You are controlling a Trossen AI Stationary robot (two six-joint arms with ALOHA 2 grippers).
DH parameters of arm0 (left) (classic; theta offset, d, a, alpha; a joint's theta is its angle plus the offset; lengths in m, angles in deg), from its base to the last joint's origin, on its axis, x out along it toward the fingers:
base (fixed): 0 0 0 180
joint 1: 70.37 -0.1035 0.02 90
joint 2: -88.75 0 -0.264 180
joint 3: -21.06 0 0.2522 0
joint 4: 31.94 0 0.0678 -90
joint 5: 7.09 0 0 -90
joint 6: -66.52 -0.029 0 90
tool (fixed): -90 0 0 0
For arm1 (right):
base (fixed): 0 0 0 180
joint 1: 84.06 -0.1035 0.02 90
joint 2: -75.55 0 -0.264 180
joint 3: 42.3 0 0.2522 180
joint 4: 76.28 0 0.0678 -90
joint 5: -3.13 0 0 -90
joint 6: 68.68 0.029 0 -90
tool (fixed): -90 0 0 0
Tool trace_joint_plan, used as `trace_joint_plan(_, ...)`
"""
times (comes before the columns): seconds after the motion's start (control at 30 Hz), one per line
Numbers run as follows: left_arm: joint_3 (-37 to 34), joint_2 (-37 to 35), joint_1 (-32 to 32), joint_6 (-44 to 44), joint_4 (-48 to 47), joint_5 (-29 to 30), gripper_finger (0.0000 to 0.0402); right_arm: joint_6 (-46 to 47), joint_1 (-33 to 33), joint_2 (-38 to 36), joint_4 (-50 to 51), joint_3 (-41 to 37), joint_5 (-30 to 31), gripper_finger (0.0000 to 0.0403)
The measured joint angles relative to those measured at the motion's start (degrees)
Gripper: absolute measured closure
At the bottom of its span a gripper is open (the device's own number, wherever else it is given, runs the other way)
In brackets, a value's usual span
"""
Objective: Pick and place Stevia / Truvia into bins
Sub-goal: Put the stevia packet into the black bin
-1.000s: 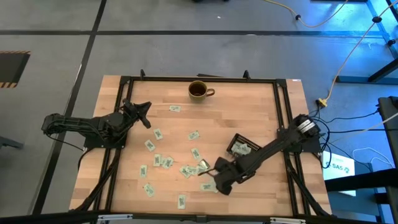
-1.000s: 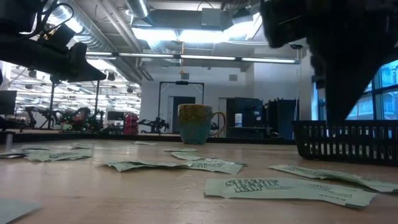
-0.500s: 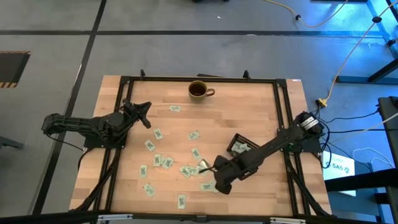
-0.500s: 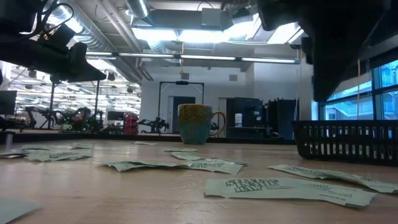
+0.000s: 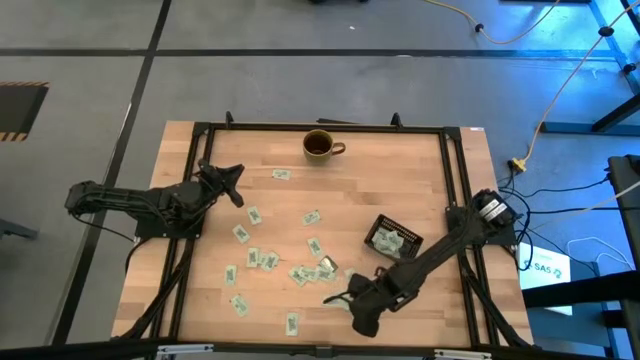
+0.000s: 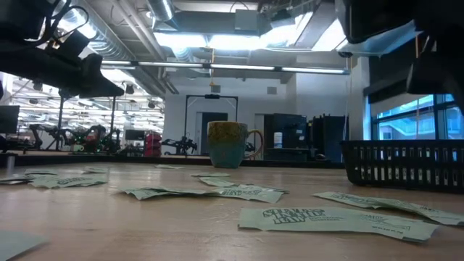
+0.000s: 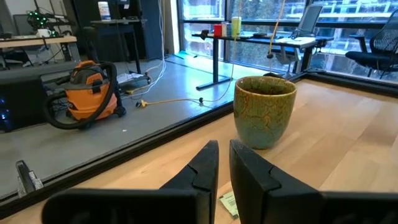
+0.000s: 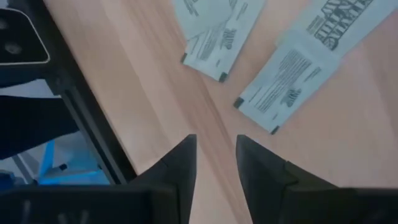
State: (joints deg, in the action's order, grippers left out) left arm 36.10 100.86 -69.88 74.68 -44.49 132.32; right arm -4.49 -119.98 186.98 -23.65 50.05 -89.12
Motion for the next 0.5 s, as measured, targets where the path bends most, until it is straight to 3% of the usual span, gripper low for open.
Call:
trace_joint_plan(0.33, 0.0, 2.06, 0.0, 0.0, 0.0, 0.0, 0.0368, -1.43, -0.65, 0.0, 1.12, -0.32, 1.17, 0.0286)
trace_joint_plan(0.5, 0.0, 2.71, 0.0, 0.0, 0.0, -0.02, 0.0368, -1.33, -0.52, 0.0, 3.68, -1.77, 4.67, 0.0286)
